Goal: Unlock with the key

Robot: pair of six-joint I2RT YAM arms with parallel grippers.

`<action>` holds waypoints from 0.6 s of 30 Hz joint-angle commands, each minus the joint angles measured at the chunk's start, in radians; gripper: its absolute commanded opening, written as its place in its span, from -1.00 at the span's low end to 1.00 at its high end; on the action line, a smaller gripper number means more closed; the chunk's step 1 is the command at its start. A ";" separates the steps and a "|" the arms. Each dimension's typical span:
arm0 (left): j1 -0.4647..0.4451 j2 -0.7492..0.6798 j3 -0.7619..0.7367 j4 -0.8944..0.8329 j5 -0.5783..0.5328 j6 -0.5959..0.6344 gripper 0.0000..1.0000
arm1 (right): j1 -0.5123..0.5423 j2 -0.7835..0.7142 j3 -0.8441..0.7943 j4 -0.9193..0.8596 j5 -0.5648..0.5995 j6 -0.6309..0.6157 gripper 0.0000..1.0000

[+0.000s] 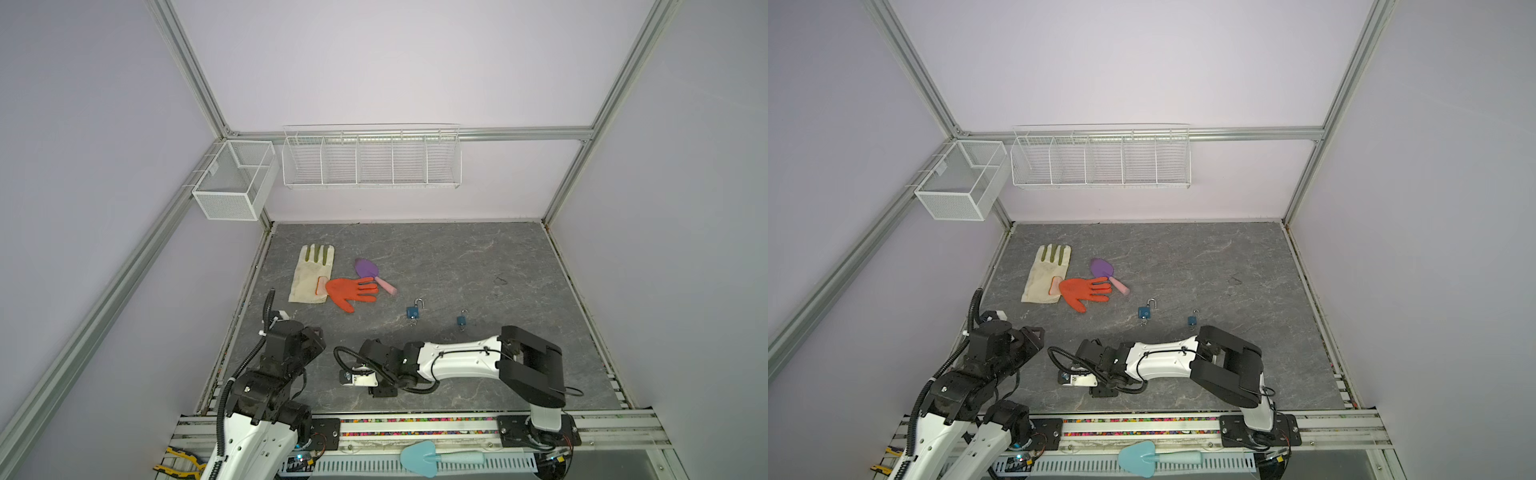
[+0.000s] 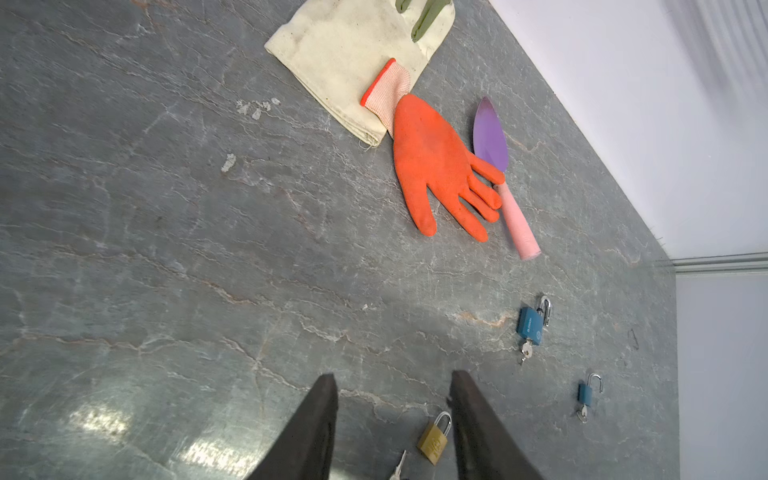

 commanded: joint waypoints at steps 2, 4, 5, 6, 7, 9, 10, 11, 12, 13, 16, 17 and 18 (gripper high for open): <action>0.007 -0.005 0.001 -0.025 -0.013 -0.011 -0.09 | -0.010 0.036 0.032 -0.025 -0.024 -0.033 -0.25; 0.007 -0.005 0.002 -0.028 -0.013 -0.010 -0.09 | -0.014 0.050 0.044 -0.033 -0.029 -0.039 -0.31; 0.007 -0.005 0.002 -0.027 -0.014 -0.010 -0.09 | -0.016 0.059 0.053 -0.041 -0.030 -0.040 -0.33; 0.007 -0.006 0.002 -0.027 -0.014 -0.010 -0.09 | -0.020 0.063 0.056 -0.044 -0.030 -0.039 -0.33; 0.007 -0.004 0.002 -0.028 -0.015 -0.009 -0.09 | -0.022 0.065 0.056 -0.044 -0.030 -0.040 -0.34; 0.006 -0.006 0.002 -0.029 -0.016 -0.009 -0.09 | -0.030 0.065 0.051 -0.043 -0.027 -0.036 -0.39; 0.007 -0.005 0.002 -0.029 -0.016 -0.009 -0.08 | -0.035 0.063 0.049 -0.045 -0.028 -0.035 -0.39; 0.007 -0.004 0.002 -0.030 -0.016 -0.009 -0.09 | -0.039 0.058 0.047 -0.044 -0.029 -0.034 -0.43; 0.007 -0.004 0.002 -0.028 -0.016 -0.009 -0.09 | -0.040 0.052 0.043 -0.041 -0.030 -0.031 -0.48; 0.007 -0.003 0.001 -0.028 -0.016 -0.009 -0.09 | -0.045 0.046 0.041 -0.037 -0.028 -0.027 -0.50; 0.007 -0.002 0.003 -0.026 -0.011 -0.013 -0.09 | -0.052 0.025 0.031 -0.048 -0.039 -0.018 -0.52; 0.007 -0.001 0.002 -0.026 -0.010 -0.013 -0.09 | -0.052 0.014 0.019 -0.046 -0.039 -0.016 -0.52; 0.007 -0.003 0.002 -0.025 -0.010 -0.016 -0.09 | -0.050 0.001 0.007 -0.050 -0.038 -0.012 -0.52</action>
